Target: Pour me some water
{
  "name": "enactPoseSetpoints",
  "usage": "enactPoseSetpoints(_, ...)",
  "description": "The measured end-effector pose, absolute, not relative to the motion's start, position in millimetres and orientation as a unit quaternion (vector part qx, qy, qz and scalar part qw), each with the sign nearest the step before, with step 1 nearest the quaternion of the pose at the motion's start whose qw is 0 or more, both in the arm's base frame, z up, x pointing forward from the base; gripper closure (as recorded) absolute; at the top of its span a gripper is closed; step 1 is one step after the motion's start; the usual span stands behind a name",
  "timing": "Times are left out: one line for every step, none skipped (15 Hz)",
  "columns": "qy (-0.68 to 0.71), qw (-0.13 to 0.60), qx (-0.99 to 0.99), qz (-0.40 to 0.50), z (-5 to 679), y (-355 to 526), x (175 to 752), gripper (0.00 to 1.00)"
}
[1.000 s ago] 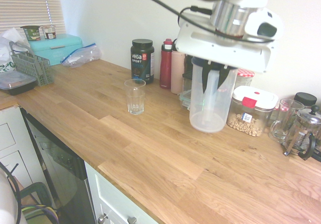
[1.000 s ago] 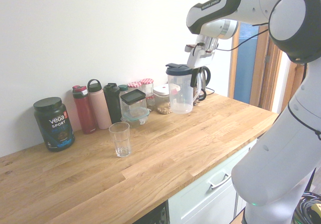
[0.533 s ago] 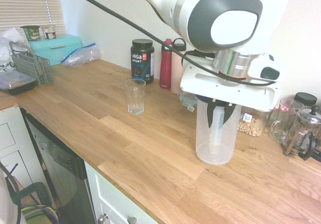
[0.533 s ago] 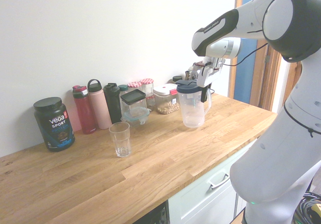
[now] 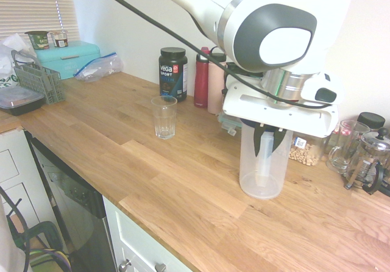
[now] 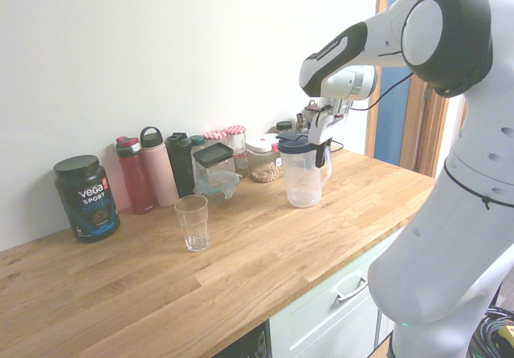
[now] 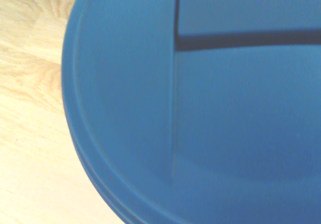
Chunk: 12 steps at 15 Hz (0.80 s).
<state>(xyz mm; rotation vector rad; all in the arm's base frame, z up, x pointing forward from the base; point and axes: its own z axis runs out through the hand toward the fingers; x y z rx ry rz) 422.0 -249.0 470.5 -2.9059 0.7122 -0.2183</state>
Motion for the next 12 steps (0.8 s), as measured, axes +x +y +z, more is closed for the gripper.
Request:
enactPoseSetpoints(0.237, 0.074, -0.966, -0.072, 470, -249, 424, 0.00)
enactPoseSetpoints(0.237, 0.076, -0.966, -0.072, 468, -249, 425, 0.00)
enactPoseSetpoints(0.237, 0.078, -0.966, -0.070, 466, -250, 426, 0.00)
enactPoseSetpoints(0.236, 0.078, -0.966, -0.067, 463, -250, 427, 0.00)
enactPoseSetpoints(0.236, 0.079, -0.966, -0.065, 460, -251, 428, 0.00)
enactPoseSetpoints(0.236, 0.078, -0.967, -0.063, 458, -251, 429, 0.00)
enactPoseSetpoints(0.235, 0.077, -0.967, -0.063, 457, -252, 429, 0.00)
enactPoseSetpoints(0.231, 0.071, -0.968, -0.062, 458, -252, 429, 0.00)
enactPoseSetpoints(0.226, 0.061, -0.970, -0.062, 461, -253, 429, 0.00)
enactPoseSetpoints(0.220, 0.048, -0.972, -0.064, 466, -255, 426, 0.00)
enactPoseSetpoints(0.215, 0.034, -0.974, -0.069, 476, -255, 422, 0.00)
enactPoseSetpoints(0.209, 0.019, -0.975, -0.075, 489, -255, 416, 0.00)
